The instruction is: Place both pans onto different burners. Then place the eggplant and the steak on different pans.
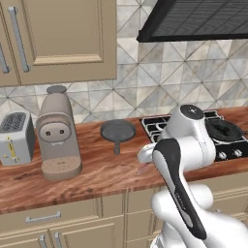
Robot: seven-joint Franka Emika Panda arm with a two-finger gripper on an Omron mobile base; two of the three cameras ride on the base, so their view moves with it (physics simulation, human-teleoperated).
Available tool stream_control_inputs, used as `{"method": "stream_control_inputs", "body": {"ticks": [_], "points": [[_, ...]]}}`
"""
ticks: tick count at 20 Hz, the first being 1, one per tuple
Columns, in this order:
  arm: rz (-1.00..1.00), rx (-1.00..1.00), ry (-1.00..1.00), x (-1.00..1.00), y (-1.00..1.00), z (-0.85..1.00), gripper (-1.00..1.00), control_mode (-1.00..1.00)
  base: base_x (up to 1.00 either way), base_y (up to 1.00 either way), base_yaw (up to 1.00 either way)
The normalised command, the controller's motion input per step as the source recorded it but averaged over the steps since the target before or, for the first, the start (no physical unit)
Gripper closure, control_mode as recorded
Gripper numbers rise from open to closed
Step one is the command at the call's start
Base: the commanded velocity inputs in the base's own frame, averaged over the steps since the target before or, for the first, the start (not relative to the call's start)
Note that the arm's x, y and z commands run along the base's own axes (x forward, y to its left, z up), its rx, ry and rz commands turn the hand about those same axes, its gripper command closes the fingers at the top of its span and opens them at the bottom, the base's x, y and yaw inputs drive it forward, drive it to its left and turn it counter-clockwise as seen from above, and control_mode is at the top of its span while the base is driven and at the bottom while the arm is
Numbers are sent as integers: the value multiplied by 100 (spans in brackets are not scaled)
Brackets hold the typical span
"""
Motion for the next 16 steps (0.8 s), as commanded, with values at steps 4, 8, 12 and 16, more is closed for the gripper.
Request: {"method": "stream_control_inputs", "body": {"ticks": [4,8,12,16], "points": [[0,0,-1,53,14,0,-100,-100,0,0,0],[0,0,-5,54,1,0,-100,-100,0,0,0],[0,0,-5,51,14,0,-100,-100,0,0,0],[0,0,-5,44,29,0,-100,-100,0,0,0]]}}
